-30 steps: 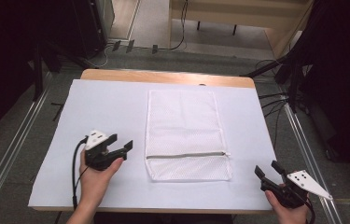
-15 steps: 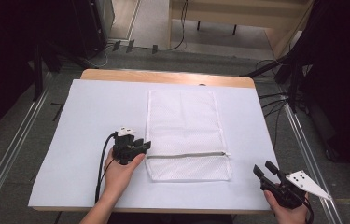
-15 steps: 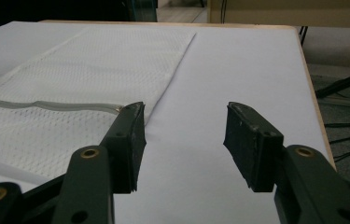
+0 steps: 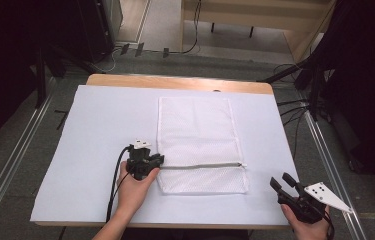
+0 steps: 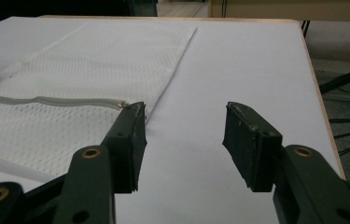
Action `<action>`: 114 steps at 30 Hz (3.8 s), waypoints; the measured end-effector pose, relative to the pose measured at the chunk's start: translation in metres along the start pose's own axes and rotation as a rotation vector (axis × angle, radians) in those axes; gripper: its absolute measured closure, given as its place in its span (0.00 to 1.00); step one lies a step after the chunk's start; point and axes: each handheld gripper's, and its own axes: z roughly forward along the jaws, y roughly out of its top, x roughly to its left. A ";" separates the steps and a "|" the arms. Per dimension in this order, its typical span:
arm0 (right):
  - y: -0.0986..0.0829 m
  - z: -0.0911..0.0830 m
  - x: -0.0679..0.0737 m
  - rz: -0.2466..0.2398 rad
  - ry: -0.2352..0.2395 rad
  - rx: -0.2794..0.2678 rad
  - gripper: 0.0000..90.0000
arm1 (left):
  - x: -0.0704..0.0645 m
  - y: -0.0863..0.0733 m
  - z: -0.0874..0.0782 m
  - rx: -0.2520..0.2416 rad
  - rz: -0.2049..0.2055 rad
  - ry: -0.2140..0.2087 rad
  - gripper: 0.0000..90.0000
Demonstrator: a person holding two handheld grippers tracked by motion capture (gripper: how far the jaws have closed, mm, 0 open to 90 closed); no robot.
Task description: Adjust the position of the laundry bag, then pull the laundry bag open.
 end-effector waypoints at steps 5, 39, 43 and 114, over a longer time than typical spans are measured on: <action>-0.001 0.001 0.000 0.000 0.011 0.001 0.55 | 0.005 -0.002 -0.007 -0.033 0.028 -0.035 1.00; -0.005 0.008 0.005 -0.035 -0.014 -0.015 0.40 | 0.075 -0.038 -0.090 -0.045 -0.048 -0.015 1.00; -0.007 0.010 0.008 -0.043 0.000 -0.015 0.41 | 0.071 -0.039 -0.089 -0.047 -0.024 -0.034 0.86; -0.037 0.070 0.166 -0.280 0.148 0.225 1.00 | -0.089 -0.024 -0.024 -0.038 0.248 -0.180 0.50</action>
